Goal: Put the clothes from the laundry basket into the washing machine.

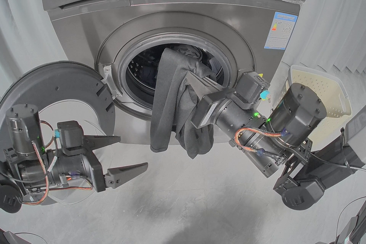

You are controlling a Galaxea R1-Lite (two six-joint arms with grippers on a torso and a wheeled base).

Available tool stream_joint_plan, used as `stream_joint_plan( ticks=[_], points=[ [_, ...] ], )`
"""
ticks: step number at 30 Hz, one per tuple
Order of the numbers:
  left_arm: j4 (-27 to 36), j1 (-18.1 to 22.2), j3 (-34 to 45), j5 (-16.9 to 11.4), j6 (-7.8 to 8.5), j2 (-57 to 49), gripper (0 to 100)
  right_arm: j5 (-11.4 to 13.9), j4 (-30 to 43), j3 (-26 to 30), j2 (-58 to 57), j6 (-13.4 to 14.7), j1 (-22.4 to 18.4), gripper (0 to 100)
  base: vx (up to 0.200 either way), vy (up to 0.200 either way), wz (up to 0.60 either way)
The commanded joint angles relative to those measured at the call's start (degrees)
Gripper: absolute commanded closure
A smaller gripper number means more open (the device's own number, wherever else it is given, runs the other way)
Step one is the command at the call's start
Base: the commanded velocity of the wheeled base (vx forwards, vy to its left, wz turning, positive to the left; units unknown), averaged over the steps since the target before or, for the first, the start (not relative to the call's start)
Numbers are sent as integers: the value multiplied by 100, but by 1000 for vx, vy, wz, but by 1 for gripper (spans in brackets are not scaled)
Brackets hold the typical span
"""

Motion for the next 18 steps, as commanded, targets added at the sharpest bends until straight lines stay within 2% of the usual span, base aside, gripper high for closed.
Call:
stream_joint_plan(
  ticks=[1, 9, 18],
  points=[
    [-56, -57, -227, 2, -3, 659, 0, -4, -5, 16, -13, 8, 30, 100, 0, 0, 0],
    [-785, -48, -464, 54, -29, 1476, 0, -4, -76, 78, -22, 0, 136, 100, 0, 0, 0],
    [-917, -39, -754, 213, -29, 1960, 0, -4, -76, 87, -22, 0, 171, 100, 0, 0, 0]
  ],
)
